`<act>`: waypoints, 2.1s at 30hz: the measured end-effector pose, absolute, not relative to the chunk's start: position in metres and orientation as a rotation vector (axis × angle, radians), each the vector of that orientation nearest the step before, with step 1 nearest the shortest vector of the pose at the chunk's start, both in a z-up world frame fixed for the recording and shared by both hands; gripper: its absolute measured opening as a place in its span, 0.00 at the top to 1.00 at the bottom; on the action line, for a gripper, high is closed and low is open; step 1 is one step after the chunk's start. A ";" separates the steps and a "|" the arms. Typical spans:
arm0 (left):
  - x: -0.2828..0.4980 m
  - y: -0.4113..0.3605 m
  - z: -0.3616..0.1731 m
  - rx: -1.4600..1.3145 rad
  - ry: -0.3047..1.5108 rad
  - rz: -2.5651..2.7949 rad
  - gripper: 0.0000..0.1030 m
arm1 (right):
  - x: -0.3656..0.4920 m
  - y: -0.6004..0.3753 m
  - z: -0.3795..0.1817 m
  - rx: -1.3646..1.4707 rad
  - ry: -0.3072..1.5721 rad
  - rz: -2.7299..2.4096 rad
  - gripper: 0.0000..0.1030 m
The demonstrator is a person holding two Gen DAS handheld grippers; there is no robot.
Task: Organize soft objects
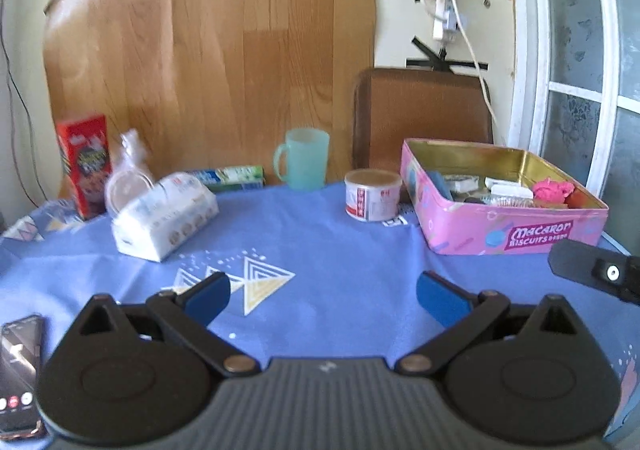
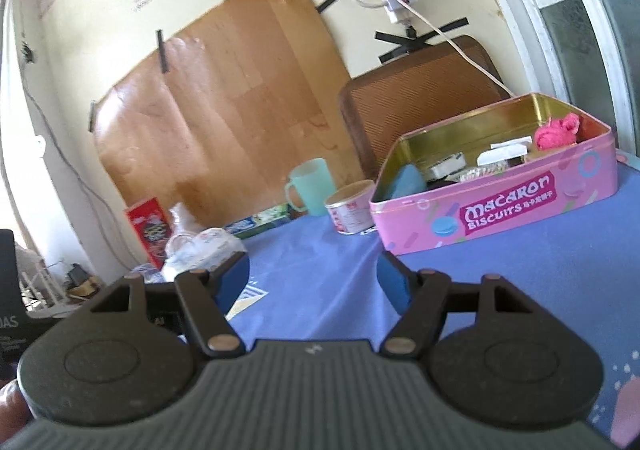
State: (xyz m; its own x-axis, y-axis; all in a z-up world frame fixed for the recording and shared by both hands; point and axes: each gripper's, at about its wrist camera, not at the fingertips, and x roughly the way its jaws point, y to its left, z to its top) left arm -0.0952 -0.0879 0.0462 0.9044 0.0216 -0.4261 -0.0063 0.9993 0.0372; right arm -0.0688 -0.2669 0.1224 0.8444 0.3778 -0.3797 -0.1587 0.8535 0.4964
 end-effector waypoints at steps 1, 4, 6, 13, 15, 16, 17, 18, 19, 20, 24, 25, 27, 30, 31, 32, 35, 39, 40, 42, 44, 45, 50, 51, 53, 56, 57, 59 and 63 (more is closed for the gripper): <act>-0.101 -0.090 0.048 0.039 0.430 0.019 0.00 | -0.075 -0.269 0.124 0.468 0.482 0.296 0.27; -0.117 -0.100 0.052 0.051 0.415 0.024 0.00 | -0.095 -0.281 0.125 0.487 0.463 0.292 0.25; -0.125 -0.106 0.054 0.055 0.417 0.033 0.00 | -0.106 -0.288 0.123 0.495 0.452 0.284 0.25; -0.128 -0.119 0.052 0.064 0.435 0.023 0.00 | -0.122 -0.285 0.121 0.477 0.427 0.255 0.25; -0.128 -0.122 0.050 0.066 0.443 0.020 0.00 | -0.120 -0.285 0.120 0.478 0.425 0.256 0.25; -0.128 -0.122 0.049 0.065 0.445 0.019 0.00 | -0.120 -0.285 0.120 0.477 0.426 0.255 0.25; -0.129 -0.122 0.049 0.057 0.448 0.017 0.00 | -0.120 -0.286 0.119 0.477 0.427 0.254 0.25; -0.130 -0.121 0.048 0.046 0.452 0.012 0.00 | -0.120 -0.286 0.119 0.479 0.427 0.251 0.25; -0.131 -0.119 0.047 0.032 0.456 0.002 0.00 | -0.119 -0.287 0.118 0.482 0.427 0.248 0.25; -0.131 -0.117 0.046 0.023 0.461 -0.002 0.00 | -0.119 -0.290 0.117 0.484 0.427 0.247 0.25; -0.131 -0.116 0.042 0.038 0.465 0.033 0.00 | -0.117 -0.293 0.114 0.493 0.434 0.245 0.25; -0.131 -0.116 0.041 0.042 0.467 0.039 0.00 | -0.116 -0.291 0.114 0.492 0.436 0.245 0.25; -0.133 -0.115 0.040 0.045 0.468 0.042 0.00 | -0.116 -0.291 0.113 0.488 0.441 0.251 0.25; -0.136 -0.116 0.040 0.065 0.457 0.052 0.00 | -0.115 -0.290 0.112 0.481 0.447 0.258 0.25; -0.136 -0.115 0.040 0.073 0.453 0.058 0.00 | -0.114 -0.289 0.112 0.479 0.450 0.260 0.25; -0.136 -0.116 0.040 0.080 0.451 0.064 0.00 | -0.114 -0.288 0.112 0.477 0.453 0.264 0.25; -0.134 -0.113 0.041 0.076 0.455 0.060 0.00 | -0.113 -0.286 0.112 0.475 0.461 0.271 0.25; -0.134 -0.112 0.039 0.055 0.463 0.051 0.00 | -0.114 -0.285 0.112 0.472 0.458 0.262 0.25; -0.134 -0.111 0.038 0.057 0.467 0.050 0.00 | -0.114 -0.286 0.112 0.474 0.459 0.258 0.25; -0.134 -0.113 0.037 0.071 0.471 0.057 0.00 | -0.114 -0.287 0.112 0.480 0.462 0.254 0.25; -0.134 -0.115 0.036 0.078 0.476 0.057 0.00 | -0.113 -0.287 0.111 0.486 0.467 0.252 0.25; -0.134 -0.116 0.035 0.078 0.482 0.053 0.00 | -0.113 -0.288 0.111 0.488 0.470 0.255 0.25; -0.133 -0.113 0.031 0.075 0.514 0.043 0.00 | -0.111 -0.287 0.109 0.493 0.480 0.258 0.25; -0.133 -0.112 0.030 0.077 0.517 0.048 0.00 | -0.111 -0.287 0.109 0.494 0.479 0.257 0.25; -0.133 -0.110 0.030 0.078 0.520 0.054 0.00 | -0.109 -0.287 0.109 0.497 0.480 0.255 0.25; -0.133 -0.106 0.030 0.075 0.522 0.057 0.00 | -0.109 -0.286 0.108 0.499 0.484 0.258 0.25; -0.133 -0.105 0.029 0.071 0.525 0.055 0.00 | -0.109 -0.285 0.108 0.496 0.485 0.259 0.25; -0.133 -0.104 0.028 0.068 0.529 0.050 0.00 | -0.109 -0.284 0.108 0.491 0.487 0.263 0.25; -0.132 -0.104 0.027 0.069 0.533 0.050 0.00 | -0.109 -0.284 0.108 0.486 0.487 0.261 0.24</act>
State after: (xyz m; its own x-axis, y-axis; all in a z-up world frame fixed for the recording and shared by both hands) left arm -0.1318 -0.1040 0.0273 0.8602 0.0660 -0.5057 -0.0300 0.9964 0.0791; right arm -0.1086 -0.2844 0.1078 0.8540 0.3515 -0.3837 -0.1253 0.8546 0.5040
